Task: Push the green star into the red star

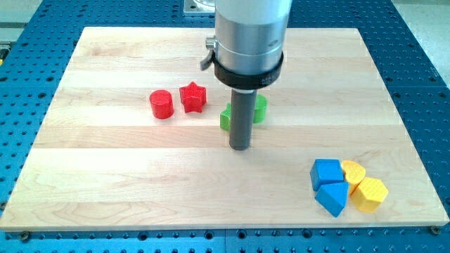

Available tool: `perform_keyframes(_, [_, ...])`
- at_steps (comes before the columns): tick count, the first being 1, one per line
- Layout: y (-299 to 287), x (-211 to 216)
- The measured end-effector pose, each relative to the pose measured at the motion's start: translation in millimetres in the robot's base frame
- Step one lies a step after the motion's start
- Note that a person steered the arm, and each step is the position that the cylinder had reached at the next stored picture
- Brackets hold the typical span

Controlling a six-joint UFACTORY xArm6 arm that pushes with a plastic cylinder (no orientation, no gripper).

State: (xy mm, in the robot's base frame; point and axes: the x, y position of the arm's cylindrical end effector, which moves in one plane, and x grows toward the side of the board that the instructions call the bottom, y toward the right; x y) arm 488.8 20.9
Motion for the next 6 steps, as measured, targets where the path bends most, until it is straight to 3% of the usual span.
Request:
perform_keyframes(1, [-19.2,-13.4])
perform_keyframes(2, [37.9,-3.5])
perform_keyframes(3, [24.3,-29.0])
perform_keyframes(4, [-41.3,-35.3])
perform_keyframes(5, [-24.8,-25.3])
perform_keyframes(6, [63.9,-32.0])
